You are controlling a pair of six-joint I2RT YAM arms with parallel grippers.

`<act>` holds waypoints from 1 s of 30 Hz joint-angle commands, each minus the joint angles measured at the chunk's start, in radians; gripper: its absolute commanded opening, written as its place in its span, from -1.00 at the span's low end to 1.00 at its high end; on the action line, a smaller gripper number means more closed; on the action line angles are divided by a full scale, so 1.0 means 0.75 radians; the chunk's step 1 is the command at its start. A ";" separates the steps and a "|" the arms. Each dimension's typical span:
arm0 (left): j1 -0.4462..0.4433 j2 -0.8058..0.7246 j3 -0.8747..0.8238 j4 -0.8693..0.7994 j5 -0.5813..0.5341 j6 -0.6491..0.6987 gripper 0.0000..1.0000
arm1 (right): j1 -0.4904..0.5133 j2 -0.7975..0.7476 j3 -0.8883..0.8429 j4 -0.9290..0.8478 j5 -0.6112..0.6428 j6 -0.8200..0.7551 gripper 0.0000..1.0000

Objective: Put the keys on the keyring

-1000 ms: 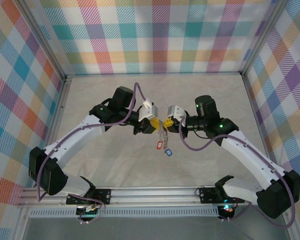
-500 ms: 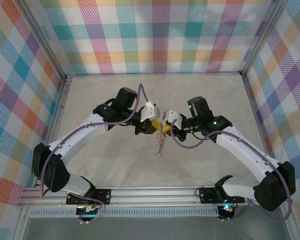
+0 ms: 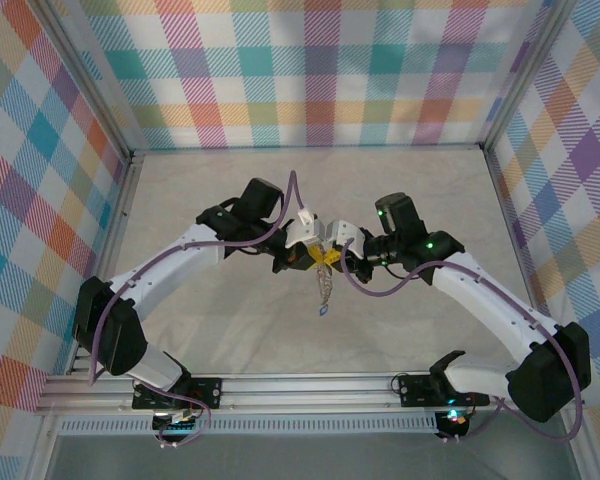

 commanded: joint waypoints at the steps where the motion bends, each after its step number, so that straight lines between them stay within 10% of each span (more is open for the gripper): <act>1: -0.031 0.020 0.049 -0.022 0.068 0.009 -1.00 | 0.007 0.001 0.026 0.075 -0.089 -0.017 -1.00; 15: -0.002 -0.029 -0.044 0.246 0.220 -0.102 -1.00 | -0.014 -0.216 -0.216 0.304 -0.066 0.094 -0.47; 30: 0.018 -0.069 -0.102 0.443 0.311 -0.165 -1.00 | -0.062 -0.345 -0.257 0.255 -0.021 0.083 -0.42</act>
